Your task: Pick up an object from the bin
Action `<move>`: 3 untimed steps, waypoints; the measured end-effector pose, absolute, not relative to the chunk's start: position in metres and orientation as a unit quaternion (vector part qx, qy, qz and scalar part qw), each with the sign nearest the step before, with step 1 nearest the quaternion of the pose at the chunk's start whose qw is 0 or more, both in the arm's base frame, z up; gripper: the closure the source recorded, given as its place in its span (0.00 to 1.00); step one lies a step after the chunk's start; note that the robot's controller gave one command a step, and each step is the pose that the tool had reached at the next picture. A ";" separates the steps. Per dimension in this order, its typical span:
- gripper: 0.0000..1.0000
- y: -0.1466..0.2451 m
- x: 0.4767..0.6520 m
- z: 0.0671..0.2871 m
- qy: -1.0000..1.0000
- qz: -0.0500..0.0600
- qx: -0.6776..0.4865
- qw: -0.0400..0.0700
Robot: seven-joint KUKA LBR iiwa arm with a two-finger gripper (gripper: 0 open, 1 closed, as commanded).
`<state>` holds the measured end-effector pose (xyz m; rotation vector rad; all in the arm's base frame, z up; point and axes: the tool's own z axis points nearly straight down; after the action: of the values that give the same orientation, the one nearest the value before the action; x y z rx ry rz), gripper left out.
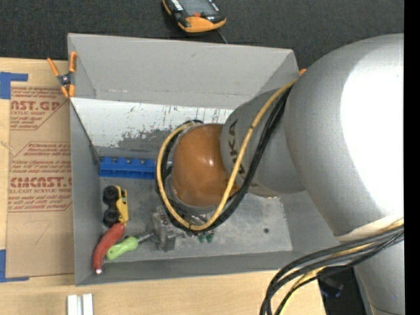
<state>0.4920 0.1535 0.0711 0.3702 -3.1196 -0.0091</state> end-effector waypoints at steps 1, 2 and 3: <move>1.00 0.154 0.492 0.074 -0.993 -0.003 0.118 0.000; 1.00 0.154 0.491 0.089 -0.993 -0.003 0.118 0.001; 1.00 0.154 0.491 0.102 -0.993 -0.003 0.118 0.000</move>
Offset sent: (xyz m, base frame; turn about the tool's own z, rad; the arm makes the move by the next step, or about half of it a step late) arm -0.0001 0.0002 0.0355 0.0004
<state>0.4914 0.1541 0.1023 0.3697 -3.1198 -0.0105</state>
